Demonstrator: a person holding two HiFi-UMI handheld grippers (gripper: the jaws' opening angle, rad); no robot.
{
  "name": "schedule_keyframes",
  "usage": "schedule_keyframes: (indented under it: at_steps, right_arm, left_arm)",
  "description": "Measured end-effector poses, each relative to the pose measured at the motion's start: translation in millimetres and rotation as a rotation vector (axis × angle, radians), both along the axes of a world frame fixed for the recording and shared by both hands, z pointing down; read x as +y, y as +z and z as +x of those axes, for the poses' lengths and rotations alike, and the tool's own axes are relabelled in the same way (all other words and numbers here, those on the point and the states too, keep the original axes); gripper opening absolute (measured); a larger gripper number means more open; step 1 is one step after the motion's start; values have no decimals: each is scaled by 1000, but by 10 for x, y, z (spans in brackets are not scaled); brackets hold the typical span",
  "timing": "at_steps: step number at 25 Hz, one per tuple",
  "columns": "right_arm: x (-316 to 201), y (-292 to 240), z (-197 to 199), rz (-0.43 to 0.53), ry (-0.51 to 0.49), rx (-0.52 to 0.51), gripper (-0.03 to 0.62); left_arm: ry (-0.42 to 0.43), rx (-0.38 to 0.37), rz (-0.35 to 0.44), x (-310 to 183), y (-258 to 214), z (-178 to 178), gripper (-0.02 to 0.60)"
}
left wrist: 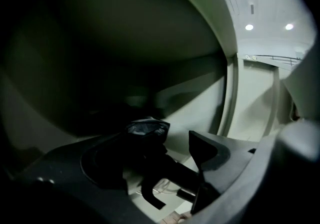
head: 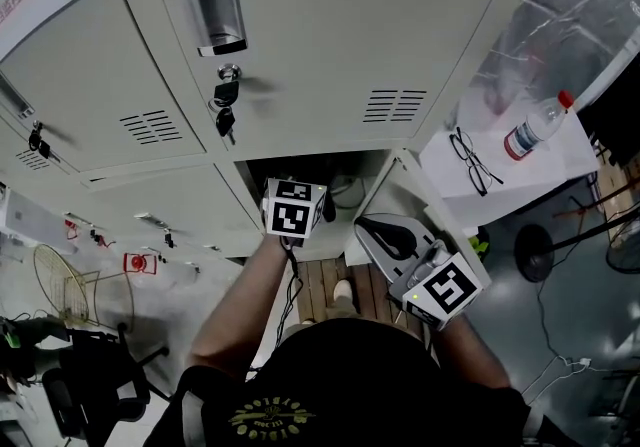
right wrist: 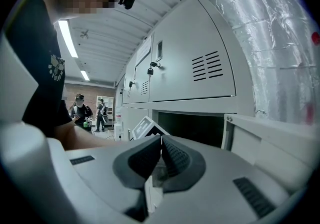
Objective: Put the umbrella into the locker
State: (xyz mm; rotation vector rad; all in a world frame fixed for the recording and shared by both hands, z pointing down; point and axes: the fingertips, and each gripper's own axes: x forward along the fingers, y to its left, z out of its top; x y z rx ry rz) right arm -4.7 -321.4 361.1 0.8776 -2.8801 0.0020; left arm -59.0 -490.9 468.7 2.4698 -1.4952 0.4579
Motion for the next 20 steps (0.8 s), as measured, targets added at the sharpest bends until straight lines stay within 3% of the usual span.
schedule_keyframes:
  at_steps: [20]
  right_arm:
    - [299,-30,35,-16,15,-35,29]
  left_arm:
    - [64,-71,-65,752,354,254,370]
